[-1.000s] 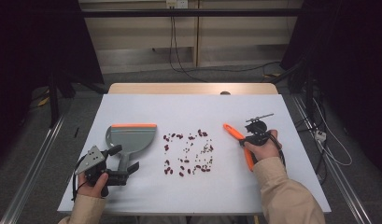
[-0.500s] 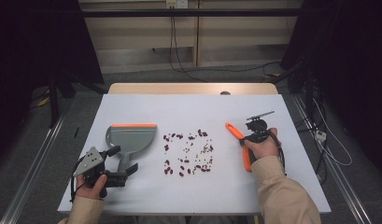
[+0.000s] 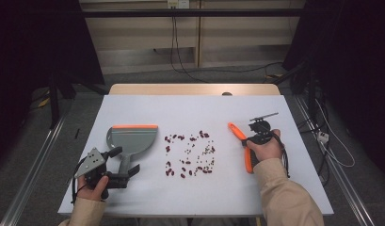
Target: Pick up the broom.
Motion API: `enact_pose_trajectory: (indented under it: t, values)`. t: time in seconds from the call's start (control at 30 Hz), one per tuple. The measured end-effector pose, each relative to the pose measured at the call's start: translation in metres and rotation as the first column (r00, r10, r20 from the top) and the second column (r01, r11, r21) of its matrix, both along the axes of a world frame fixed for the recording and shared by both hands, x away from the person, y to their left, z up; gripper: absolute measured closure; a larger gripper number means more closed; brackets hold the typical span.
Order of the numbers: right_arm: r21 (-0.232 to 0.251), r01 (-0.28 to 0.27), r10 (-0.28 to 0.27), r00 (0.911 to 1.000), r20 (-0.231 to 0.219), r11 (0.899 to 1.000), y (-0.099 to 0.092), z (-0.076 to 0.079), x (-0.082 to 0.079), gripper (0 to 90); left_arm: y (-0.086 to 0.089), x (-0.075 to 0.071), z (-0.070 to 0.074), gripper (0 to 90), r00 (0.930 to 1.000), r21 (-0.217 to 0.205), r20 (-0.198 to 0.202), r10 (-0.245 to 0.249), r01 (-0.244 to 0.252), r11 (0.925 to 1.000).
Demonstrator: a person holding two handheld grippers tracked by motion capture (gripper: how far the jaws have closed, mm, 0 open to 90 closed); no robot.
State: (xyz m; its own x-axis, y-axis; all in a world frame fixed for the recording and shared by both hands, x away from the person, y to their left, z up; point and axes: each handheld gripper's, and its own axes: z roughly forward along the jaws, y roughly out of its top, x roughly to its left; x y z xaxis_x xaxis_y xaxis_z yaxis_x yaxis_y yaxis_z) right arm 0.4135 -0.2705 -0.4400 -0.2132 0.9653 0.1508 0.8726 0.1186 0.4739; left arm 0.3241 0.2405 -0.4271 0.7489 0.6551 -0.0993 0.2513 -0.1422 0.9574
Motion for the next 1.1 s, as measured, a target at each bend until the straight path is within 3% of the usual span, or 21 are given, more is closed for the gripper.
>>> enact_pose_trajectory:
  t: [0.6, 0.63, 0.67, 0.7, 0.77, 0.83, 0.87, 0.9, 0.93, 0.97, 1.0, 1.1]
  values:
    - [0.005, -0.036, 0.036, 0.9978, 0.057, 0.999, 0.0, 0.007, -0.004, 73.3, -0.002, 0.0, 0.001, 3.0, 1.0, 0.009, 0.005, -0.004, 0.004, 1.0]
    - [0.079, -0.021, 0.011, 0.9924, 0.122, 0.997, -0.005, 0.015, -0.006, 90.0, -0.002, 0.0, 0.001, 3.0, 1.0, 0.013, 0.006, -0.006, 0.006, 0.9999]
    - [0.079, -0.021, 0.011, 0.9924, 0.122, 0.997, -0.005, 0.015, -0.006, 90.0, -0.002, 0.0, 0.001, 3.0, 0.9999, 0.016, 0.008, -0.007, 0.006, 0.9999]
    - [0.12, -0.015, -0.001, 0.9917, 0.128, 0.993, -0.007, 0.019, -0.005, 90.0, -0.003, 0.0, 0.0, 3.0, 1.0, 0.008, 0.007, -0.004, 0.004, 1.0]
    - [-0.028, -0.027, 0.031, 0.9914, 0.128, 0.999, -0.001, 0.022, -0.003, 90.0, -0.003, 0.0, 0.0, 3.0, 1.0, 0.007, 0.001, -0.001, 0.001, 1.0]
    - [0.028, -0.054, 0.052, 0.9969, 0.059, 0.998, 0.0, 0.017, -0.001, 90.0, -0.002, 0.0, 0.0, 3.0, 1.0, 0.014, 0.003, -0.006, 0.006, 0.9999]
    - [0.001, -0.045, 0.045, 0.9959, 0.079, 0.999, 0.001, 0.016, -0.001, 90.0, -0.002, 0.0, 0.0, 3.0, 1.0, 0.018, 0.005, -0.004, 0.004, 0.9998]
    - [0.005, -0.033, 0.033, 0.9953, 0.091, 0.999, 0.0, 0.016, -0.002, 90.0, -0.002, 0.0, 0.0, 3.0, 1.0, 0.021, 0.008, -0.004, 0.004, 0.9998]
    - [0.046, -0.024, 0.02, 0.9964, 0.082, 0.999, -0.002, 0.015, -0.002, 84.1, -0.001, 0.0, 0.0, 3.0, 1.0, 0.017, 0.006, -0.003, 0.003, 0.9998]
    - [0.046, -0.007, 0.003, 0.9965, 0.084, 0.999, -0.002, 0.014, -0.002, 72.9, -0.001, 0.0, 0.001, 3.0, 1.0, 0.021, 0.008, -0.003, 0.003, 0.9998]
    - [0.001, 0.009, -0.009, 0.9956, 0.093, 1.0, -0.001, 0.015, -0.002, 68.2, -0.002, 0.0, 0.0, 3.0, 1.0, 0.007, 0.005, 0.002, -0.003, 1.0]
    - [-0.021, -0.016, 0.017, 0.9993, 0.034, 1.0, 0.003, 0.016, -0.003, 67.1, -0.001, 0.0, 0.0, 3.0, 1.0, 0.02, 0.007, -0.003, 0.003, 0.9998]
